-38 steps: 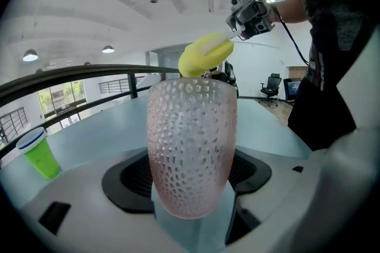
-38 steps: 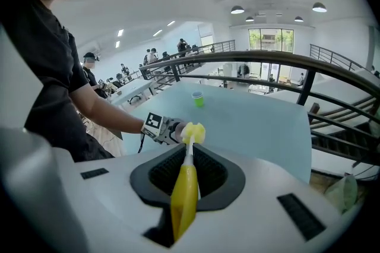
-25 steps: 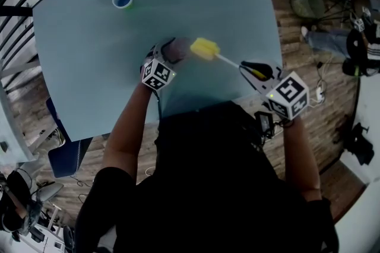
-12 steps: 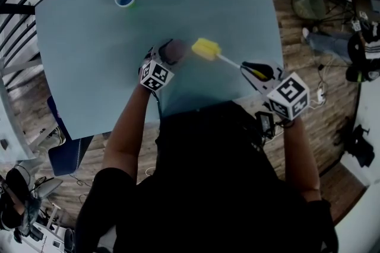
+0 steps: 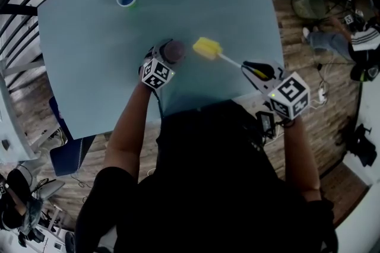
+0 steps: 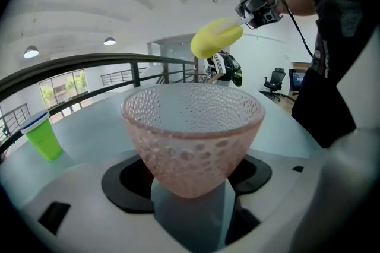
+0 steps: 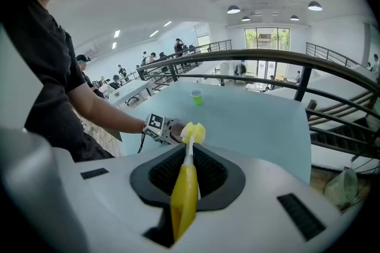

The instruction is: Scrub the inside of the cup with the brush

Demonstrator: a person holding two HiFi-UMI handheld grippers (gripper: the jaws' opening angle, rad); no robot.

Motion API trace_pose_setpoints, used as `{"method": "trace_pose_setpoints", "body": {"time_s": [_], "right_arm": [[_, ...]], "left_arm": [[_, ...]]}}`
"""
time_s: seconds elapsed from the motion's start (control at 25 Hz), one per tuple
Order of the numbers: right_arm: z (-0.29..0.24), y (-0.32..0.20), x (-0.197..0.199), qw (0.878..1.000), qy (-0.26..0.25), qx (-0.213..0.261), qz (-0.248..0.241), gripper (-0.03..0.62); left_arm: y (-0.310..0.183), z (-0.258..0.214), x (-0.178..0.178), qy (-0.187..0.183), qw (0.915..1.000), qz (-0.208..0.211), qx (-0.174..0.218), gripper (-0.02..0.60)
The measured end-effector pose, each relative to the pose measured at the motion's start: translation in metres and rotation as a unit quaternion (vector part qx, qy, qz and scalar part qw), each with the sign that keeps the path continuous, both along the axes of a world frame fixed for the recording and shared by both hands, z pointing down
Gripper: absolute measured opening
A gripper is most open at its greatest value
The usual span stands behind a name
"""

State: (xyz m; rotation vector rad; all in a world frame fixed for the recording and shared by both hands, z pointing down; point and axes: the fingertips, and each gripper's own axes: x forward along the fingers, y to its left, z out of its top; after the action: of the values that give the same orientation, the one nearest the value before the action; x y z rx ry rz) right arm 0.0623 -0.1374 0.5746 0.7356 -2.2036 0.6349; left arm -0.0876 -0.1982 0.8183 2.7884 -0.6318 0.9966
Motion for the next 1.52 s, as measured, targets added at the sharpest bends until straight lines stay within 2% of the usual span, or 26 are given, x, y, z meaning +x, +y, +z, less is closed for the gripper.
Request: {"method": "trace_pose_setpoints", "body": {"time_s": [0.44,0.72,0.96,1.12,1.32,1.44,1.48,1.52], "right_arm": [[-0.012,0.010,0.003,1.000,-0.001,0.015,0.013,0.044],[-0.028,0.014,0.007,0.999,-0.003,0.037,0.022,0.046],[-0.045,0.021,0.006,0.998,-0.018,0.059,0.023,0.045],[-0.050,0.025,-0.004,0.996,-0.035,0.078,0.010,0.044],[-0.053,0.022,-0.017,0.994,-0.057,0.097,-0.012,0.044],[-0.055,0.020,-0.027,0.992,-0.067,0.103,-0.032,0.044],[-0.055,0.020,-0.028,0.991,-0.069,0.104,-0.040,0.044],[-0.055,0.019,-0.028,0.991,-0.072,0.105,-0.048,0.044]], "left_arm": [[0.011,0.000,-0.002,-0.017,0.9997,0.009,-0.016,0.354],[0.025,-0.008,-0.024,-0.027,0.9995,-0.006,-0.015,0.356],[0.047,-0.039,-0.053,-0.020,0.9991,-0.033,-0.014,0.356],[0.059,-0.076,-0.077,-0.002,0.9979,-0.065,0.006,0.356],[0.084,-0.138,-0.088,0.048,0.9922,-0.112,0.028,0.354],[0.098,-0.175,-0.095,0.086,0.9849,-0.145,0.040,0.350],[0.103,-0.188,-0.098,0.098,0.9812,-0.160,0.044,0.328],[0.107,-0.200,-0.100,0.107,0.9776,-0.175,0.046,0.274]]}}
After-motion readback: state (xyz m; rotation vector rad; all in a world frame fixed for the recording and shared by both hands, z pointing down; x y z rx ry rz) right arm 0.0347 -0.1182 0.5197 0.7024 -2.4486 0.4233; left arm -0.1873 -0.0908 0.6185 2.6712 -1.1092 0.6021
